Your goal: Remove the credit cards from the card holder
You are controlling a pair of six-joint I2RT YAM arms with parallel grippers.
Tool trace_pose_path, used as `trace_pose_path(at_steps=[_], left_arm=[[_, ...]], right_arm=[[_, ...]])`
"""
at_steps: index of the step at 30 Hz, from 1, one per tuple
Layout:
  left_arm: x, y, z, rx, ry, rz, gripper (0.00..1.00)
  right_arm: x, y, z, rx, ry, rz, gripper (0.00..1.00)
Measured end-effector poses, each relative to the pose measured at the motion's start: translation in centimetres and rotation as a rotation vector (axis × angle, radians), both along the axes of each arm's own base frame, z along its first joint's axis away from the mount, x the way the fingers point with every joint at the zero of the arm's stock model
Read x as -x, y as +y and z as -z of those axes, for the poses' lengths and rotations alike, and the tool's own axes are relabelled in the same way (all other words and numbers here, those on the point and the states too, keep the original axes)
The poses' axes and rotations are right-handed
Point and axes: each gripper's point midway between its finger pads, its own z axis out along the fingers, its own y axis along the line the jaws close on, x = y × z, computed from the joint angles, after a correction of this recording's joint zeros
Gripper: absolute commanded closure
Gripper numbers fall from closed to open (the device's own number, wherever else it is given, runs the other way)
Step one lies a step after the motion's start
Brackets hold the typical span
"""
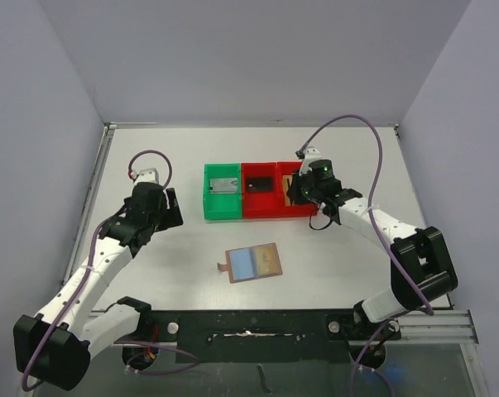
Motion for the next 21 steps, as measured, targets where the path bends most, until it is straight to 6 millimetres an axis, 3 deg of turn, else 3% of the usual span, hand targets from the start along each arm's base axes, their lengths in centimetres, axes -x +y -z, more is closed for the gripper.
trace_pose_path(at_steps=[4,10,16,21], left_arm=[[0.0,0.0,0.0,0.0,0.0,-0.001,0.23],[0.0,0.1,0.0,0.0,-0.001,-0.005,0.23],[0.0,0.2,-0.2,-0.001,-0.01,-0.005,0.23],[-0.1,0.3,-0.4,-0.007,-0.016,-0.007,0.23]], right_arm=[[0.0,-0.3,-1.2,0.009,-0.034,0.003,1.0],[-1.3,-2.6,-3.3,0.17,-0.183,-0.002,0.97],[-2.0,-4.3,-2.8,0.458,-0.276,-0.156,0.99],[-2.7,-4.6,-3.5,0.489,-0.353,-0.258,0.98]])
